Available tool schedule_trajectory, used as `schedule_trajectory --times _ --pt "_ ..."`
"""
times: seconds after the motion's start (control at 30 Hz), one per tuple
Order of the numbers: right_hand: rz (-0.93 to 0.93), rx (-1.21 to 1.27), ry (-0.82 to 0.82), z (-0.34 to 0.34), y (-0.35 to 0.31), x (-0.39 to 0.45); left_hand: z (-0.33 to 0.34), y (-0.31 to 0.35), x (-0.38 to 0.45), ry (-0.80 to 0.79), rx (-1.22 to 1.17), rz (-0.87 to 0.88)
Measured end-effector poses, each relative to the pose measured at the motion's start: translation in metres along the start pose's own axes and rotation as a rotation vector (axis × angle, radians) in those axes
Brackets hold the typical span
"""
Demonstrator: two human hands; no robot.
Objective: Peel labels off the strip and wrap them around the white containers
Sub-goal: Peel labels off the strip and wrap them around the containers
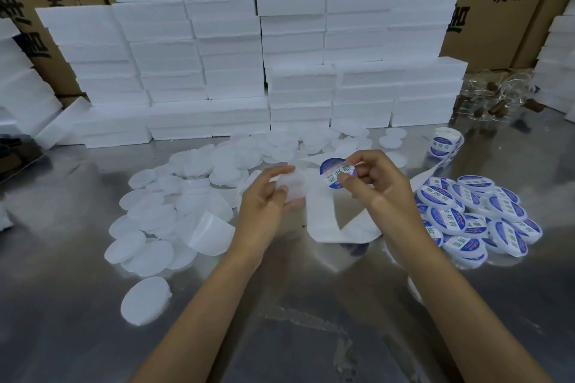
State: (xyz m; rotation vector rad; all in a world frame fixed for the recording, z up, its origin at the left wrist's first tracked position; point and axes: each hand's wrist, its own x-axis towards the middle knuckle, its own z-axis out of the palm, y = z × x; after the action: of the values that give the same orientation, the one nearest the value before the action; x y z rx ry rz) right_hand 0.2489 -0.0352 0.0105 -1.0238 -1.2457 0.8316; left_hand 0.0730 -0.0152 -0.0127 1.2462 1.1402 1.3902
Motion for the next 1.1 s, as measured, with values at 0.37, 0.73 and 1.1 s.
schedule_trajectory --times 0.37,0.73,1.1 --pt "0.01 0.085 -0.033 0.023 -0.015 -0.013 0.004 0.025 -0.016 -0.244 -0.536 -0.161" --pt "-0.007 -0.015 0.048 0.025 -0.005 -0.012 0.011 0.028 -0.022 -0.258 -0.577 -0.204" --pt "-0.189 -0.332 0.127 0.023 0.002 -0.015 0.01 0.03 -0.022 -0.238 -0.532 -0.171"
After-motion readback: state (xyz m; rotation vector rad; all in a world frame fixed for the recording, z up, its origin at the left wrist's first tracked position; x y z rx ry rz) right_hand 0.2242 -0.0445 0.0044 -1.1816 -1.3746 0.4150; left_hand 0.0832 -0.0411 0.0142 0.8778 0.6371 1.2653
